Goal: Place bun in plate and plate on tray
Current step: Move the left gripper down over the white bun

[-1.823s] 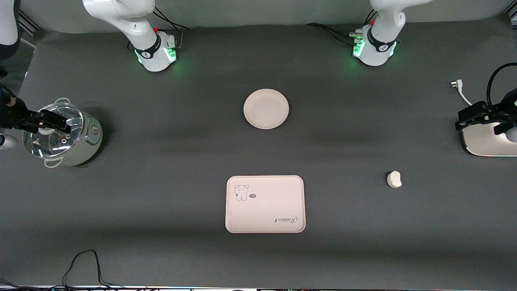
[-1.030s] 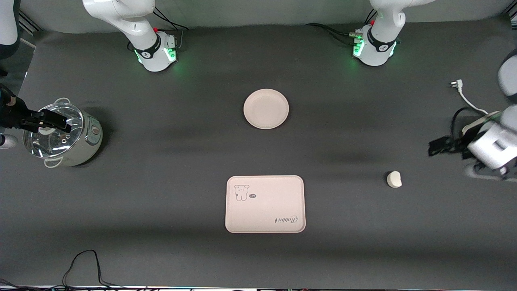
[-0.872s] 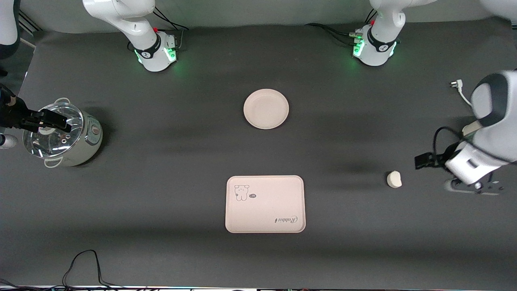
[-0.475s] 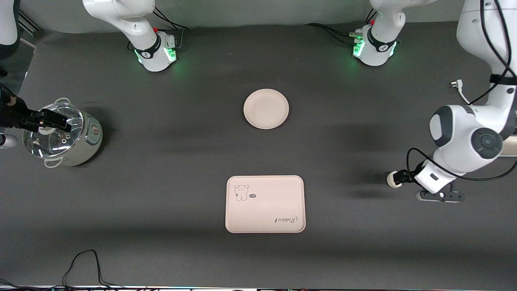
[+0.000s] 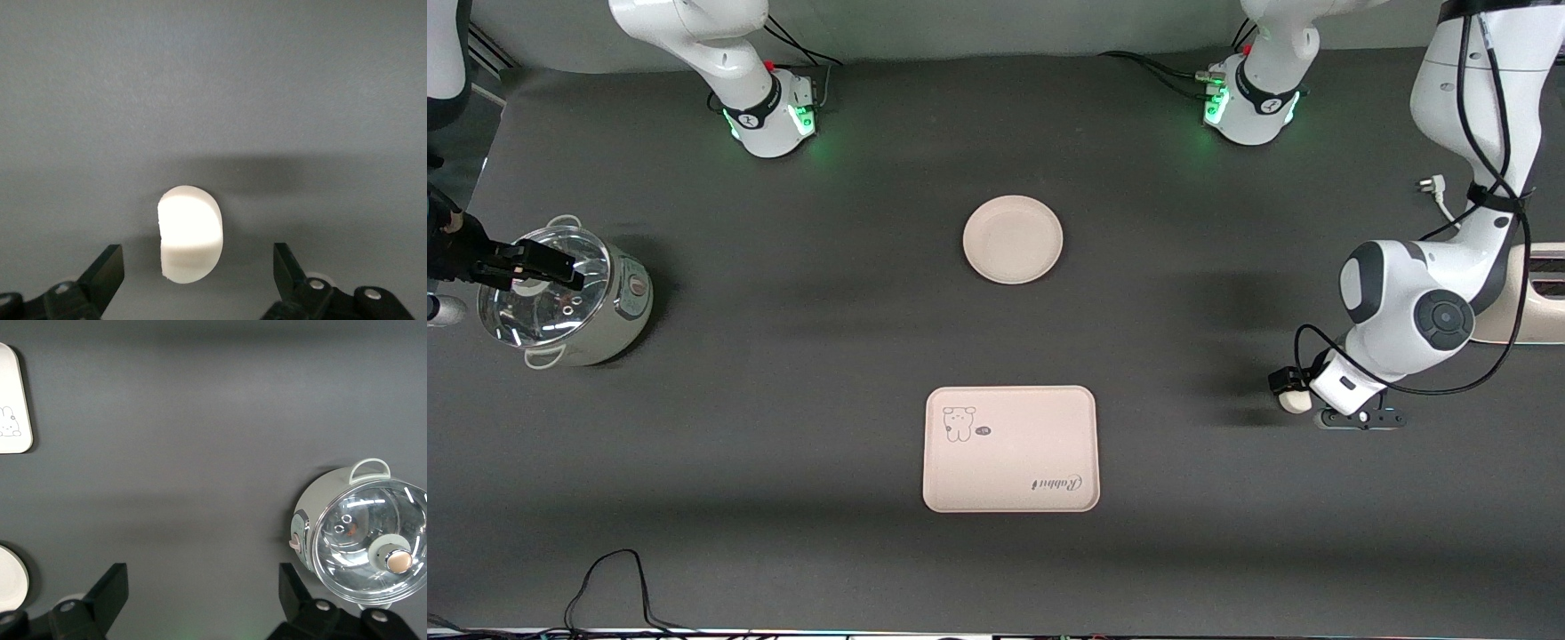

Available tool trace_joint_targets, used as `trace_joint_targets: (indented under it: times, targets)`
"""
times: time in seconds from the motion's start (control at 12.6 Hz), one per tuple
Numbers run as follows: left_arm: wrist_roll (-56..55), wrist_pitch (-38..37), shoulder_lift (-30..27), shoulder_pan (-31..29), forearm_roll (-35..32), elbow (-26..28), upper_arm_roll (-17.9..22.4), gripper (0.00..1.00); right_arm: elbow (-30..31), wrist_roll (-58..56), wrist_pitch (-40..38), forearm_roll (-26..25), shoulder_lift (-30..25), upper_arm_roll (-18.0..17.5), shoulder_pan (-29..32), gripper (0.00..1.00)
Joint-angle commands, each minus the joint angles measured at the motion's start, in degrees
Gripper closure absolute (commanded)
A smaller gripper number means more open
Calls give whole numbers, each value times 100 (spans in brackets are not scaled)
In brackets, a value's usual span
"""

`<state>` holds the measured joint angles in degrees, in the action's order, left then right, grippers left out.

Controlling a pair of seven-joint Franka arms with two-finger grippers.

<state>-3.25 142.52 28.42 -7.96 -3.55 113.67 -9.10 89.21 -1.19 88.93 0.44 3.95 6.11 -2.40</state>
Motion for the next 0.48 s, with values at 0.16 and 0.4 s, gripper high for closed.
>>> trace_joint_targets:
  times: [0.16,0.4]
  targets:
    - [-220,382,207,-21,-76,59,5,5,61,4,-42,-106,-87,-31,29,0]
    - [-150,444,286,-30,-76,51,-4,69,61,4,-42,-106,-87,-40,29,0]
